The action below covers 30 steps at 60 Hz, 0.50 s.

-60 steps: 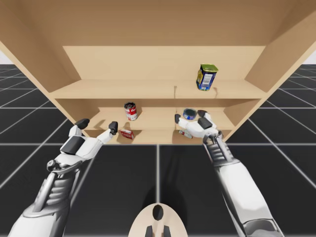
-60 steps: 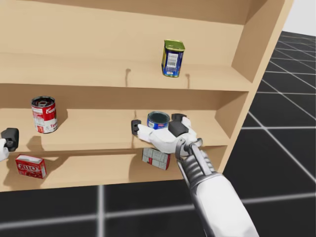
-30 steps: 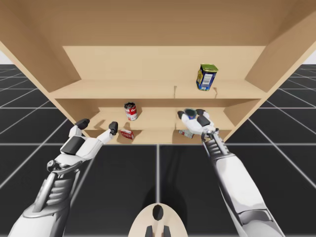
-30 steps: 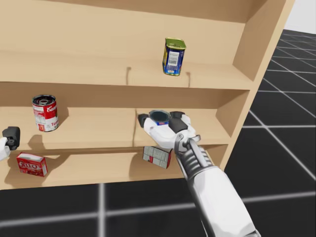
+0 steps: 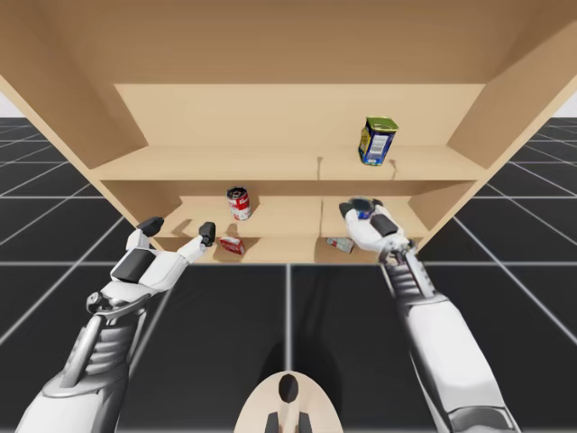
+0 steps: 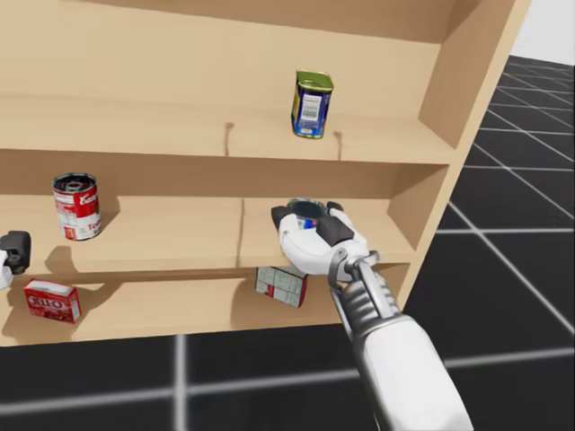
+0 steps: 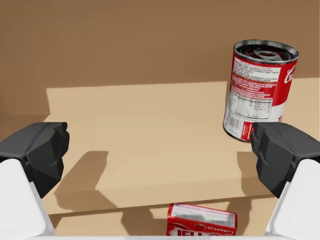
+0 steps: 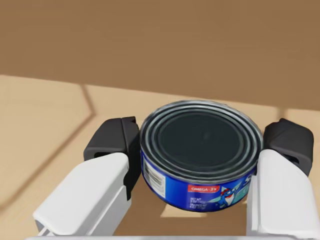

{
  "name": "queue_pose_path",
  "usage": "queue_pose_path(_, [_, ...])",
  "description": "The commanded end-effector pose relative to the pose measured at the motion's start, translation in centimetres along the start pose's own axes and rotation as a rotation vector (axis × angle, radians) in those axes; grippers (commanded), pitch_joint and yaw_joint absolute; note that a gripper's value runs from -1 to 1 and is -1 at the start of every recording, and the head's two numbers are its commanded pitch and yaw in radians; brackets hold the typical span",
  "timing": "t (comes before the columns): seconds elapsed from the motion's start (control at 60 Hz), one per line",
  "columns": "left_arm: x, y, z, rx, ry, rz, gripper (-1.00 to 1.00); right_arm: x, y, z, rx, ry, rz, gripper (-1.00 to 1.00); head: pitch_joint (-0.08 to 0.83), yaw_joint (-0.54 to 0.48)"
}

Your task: Find the tuna fish can on the shelf and bring it to me.

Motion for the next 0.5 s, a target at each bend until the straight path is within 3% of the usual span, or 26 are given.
queue_pose_path(0.017, [0.0,0.0,0.0,0.001,-0.002,0.001,-1.00,3.2,0.5,2.4,0.013,-0.102,0.009,1.00,0.422,-0.25])
queue_pose_path(0.217, [0.0,0.0,-0.1,0.002,0.000,-0.001,-1.00,4.5,2.0,6.1,0.038,-0.168,0.026,1.00,0.419,-0.26])
queue_pose_path(0.383, [0.0,-0.1,-0.1,0.001,-0.001,-0.002,-1.00,3.5,3.2,9.6,0.070,-0.180,0.011,1.00,0.417,-0.26])
queue_pose_path(0.5, [0.0,-0.1,-0.1,0.001,-0.001,-0.002,-1.00,2.6,4.3,12.4,0.085,-0.203,0.028,1.00,0.415,-0.26])
